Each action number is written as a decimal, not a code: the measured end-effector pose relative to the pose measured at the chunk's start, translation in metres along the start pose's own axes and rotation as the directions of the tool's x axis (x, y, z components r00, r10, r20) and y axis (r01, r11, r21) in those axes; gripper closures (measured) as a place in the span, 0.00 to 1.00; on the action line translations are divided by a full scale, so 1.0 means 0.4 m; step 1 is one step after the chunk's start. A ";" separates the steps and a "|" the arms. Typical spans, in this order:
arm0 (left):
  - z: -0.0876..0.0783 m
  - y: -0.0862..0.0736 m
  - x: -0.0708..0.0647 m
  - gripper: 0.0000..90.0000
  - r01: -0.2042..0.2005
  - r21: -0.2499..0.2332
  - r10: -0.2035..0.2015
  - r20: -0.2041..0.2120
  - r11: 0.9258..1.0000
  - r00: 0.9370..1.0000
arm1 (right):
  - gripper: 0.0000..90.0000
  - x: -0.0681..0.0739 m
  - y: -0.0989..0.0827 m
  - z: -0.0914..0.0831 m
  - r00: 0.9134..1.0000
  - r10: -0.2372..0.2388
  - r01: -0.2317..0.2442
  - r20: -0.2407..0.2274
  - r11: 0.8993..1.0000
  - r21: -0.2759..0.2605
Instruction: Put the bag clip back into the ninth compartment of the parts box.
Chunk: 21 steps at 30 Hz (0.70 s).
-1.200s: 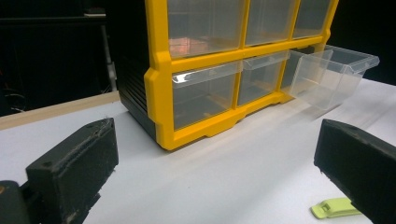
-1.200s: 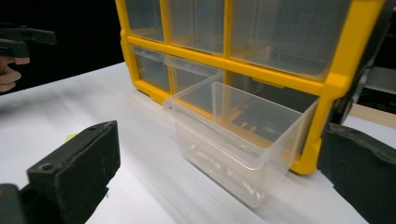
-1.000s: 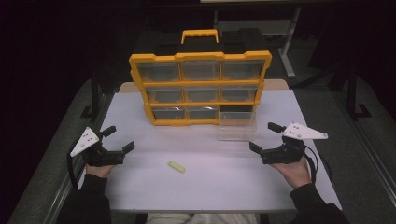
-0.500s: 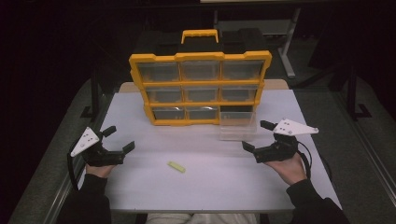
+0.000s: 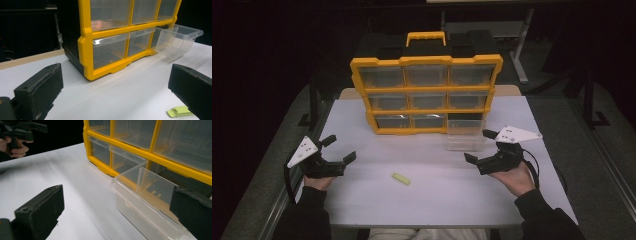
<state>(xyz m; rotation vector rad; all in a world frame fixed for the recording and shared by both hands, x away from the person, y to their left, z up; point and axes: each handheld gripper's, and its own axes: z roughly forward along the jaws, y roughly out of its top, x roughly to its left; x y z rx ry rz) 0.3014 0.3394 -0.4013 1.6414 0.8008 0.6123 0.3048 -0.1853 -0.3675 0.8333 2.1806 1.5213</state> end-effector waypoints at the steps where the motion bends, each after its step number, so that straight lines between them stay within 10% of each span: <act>1: 0.000 0.000 0.000 0.00 0.000 -0.001 0.000 0.000 1.000 1.000 | 0.00 0.001 0.001 0.001 1.000 0.001 -0.001 -0.002 1.000 -0.001; 21: 0.000 -0.001 0.000 0.00 -0.003 -0.004 0.003 -0.001 1.000 1.000 | 0.00 0.034 0.044 0.089 0.997 -0.026 0.029 -0.078 0.999 0.034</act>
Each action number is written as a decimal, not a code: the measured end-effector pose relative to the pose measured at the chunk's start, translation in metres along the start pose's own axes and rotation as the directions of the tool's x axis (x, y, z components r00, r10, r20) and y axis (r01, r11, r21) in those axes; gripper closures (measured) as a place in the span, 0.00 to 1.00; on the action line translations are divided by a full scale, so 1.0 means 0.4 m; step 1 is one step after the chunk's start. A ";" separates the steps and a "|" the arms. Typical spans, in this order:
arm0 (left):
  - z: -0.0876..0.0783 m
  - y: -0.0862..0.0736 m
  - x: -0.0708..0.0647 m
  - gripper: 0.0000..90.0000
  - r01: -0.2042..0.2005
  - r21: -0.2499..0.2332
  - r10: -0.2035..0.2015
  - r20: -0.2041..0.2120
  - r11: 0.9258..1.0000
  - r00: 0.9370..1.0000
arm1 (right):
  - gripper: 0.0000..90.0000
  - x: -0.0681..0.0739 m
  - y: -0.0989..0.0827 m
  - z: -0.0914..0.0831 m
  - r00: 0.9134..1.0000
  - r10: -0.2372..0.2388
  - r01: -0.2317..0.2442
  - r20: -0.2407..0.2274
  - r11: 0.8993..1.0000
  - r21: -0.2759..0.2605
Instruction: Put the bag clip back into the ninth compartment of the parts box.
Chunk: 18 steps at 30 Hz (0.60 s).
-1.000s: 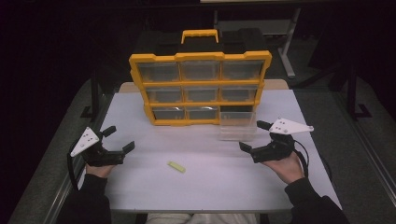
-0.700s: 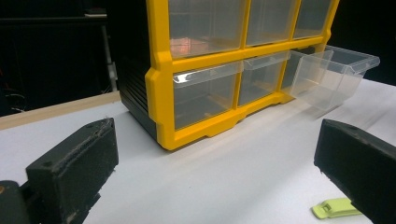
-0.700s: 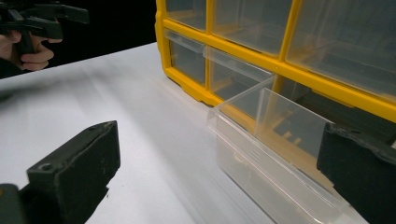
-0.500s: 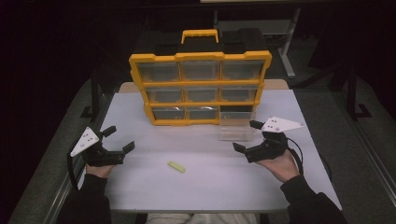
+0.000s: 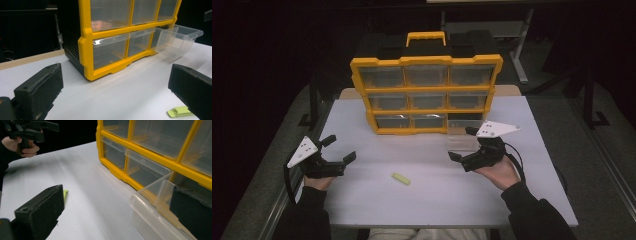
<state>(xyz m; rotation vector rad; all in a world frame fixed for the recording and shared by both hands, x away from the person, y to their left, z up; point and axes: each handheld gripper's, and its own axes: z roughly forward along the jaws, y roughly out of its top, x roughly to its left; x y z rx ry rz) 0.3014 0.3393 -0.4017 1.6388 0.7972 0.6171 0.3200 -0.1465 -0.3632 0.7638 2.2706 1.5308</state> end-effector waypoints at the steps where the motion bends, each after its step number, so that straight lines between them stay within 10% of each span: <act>1: 0.000 0.000 0.000 0.00 -0.001 0.001 0.001 0.000 1.000 1.000 | 0.00 0.002 0.002 0.005 1.000 0.003 -0.003 -0.004 1.000 -0.002; 18: -0.002 0.001 0.000 0.00 0.002 -0.007 -0.002 0.013 1.000 1.000 | 0.00 0.036 0.037 0.087 0.997 -0.023 0.025 -0.076 0.999 0.028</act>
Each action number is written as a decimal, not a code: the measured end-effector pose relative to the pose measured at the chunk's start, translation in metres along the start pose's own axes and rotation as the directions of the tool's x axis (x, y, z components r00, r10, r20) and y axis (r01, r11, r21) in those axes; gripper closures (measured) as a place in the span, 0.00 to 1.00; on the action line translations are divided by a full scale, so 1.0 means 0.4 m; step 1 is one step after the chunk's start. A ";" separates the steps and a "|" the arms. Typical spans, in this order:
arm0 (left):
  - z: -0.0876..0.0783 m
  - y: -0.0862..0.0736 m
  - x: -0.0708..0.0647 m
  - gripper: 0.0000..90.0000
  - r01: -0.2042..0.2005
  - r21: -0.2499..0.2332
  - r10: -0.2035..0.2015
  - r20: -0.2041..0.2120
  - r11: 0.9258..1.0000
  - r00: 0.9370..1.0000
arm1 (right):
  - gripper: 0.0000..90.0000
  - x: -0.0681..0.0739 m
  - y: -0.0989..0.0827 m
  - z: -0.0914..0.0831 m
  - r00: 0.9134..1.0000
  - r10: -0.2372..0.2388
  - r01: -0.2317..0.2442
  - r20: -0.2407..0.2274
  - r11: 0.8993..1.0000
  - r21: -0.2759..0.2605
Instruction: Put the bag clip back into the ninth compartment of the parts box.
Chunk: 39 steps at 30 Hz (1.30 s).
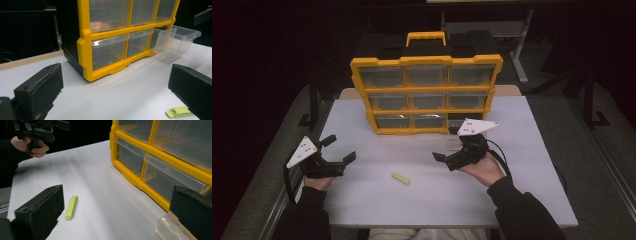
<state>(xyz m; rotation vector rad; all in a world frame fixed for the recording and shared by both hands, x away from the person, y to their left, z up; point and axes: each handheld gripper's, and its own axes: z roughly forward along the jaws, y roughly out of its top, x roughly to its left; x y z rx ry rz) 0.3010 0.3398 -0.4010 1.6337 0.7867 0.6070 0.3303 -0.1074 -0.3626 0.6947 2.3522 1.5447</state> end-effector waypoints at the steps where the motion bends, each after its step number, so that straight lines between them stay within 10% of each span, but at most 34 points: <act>1: 0.000 0.000 0.000 0.00 0.002 0.000 -0.002 0.001 1.000 1.000 | 0.00 0.001 0.002 0.004 1.000 -0.001 0.001 -0.002 1.000 0.001; 39: -0.007 -0.010 -0.002 0.00 0.028 0.001 -0.028 0.076 1.000 0.997 | 0.00 0.074 0.035 0.201 0.989 0.010 0.011 -0.145 0.990 0.143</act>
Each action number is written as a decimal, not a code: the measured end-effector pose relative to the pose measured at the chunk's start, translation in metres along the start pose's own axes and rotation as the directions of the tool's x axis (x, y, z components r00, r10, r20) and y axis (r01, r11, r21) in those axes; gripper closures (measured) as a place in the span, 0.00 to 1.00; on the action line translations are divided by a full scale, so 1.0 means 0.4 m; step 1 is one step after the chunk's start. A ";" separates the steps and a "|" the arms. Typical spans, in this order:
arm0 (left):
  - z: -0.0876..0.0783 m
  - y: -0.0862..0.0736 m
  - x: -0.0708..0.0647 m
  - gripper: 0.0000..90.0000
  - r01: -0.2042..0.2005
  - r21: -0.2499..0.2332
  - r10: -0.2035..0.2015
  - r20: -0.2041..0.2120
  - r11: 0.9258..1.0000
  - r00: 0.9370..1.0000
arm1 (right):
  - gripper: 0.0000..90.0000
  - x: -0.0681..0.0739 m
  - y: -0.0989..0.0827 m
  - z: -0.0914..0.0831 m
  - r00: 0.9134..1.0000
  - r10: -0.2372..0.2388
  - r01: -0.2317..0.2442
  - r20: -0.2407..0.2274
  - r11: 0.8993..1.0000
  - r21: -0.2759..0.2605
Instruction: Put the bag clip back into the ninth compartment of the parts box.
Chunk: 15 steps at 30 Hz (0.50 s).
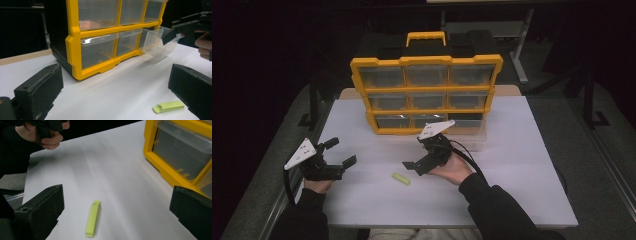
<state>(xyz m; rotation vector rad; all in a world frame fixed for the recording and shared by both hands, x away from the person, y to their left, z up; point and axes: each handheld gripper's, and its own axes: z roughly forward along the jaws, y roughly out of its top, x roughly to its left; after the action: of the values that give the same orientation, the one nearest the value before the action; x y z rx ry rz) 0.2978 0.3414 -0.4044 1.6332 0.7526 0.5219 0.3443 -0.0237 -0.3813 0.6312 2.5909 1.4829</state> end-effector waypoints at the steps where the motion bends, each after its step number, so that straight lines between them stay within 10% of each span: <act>1: 0.000 0.000 0.000 0.00 0.000 -0.001 0.000 0.000 1.000 1.000 | 0.00 0.001 0.000 0.004 1.000 0.003 -0.003 -0.002 1.000 0.006; 15: 0.001 0.000 0.000 0.00 0.002 0.000 -0.002 -0.001 1.000 1.000 | 0.00 0.016 -0.005 0.065 0.999 0.004 -0.001 -0.042 0.997 0.071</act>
<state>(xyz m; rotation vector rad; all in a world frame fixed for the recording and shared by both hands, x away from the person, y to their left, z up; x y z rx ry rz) 0.2981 0.3411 -0.4045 1.6318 0.7548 0.5219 0.3453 -0.0010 -0.3959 0.6173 2.6865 1.4256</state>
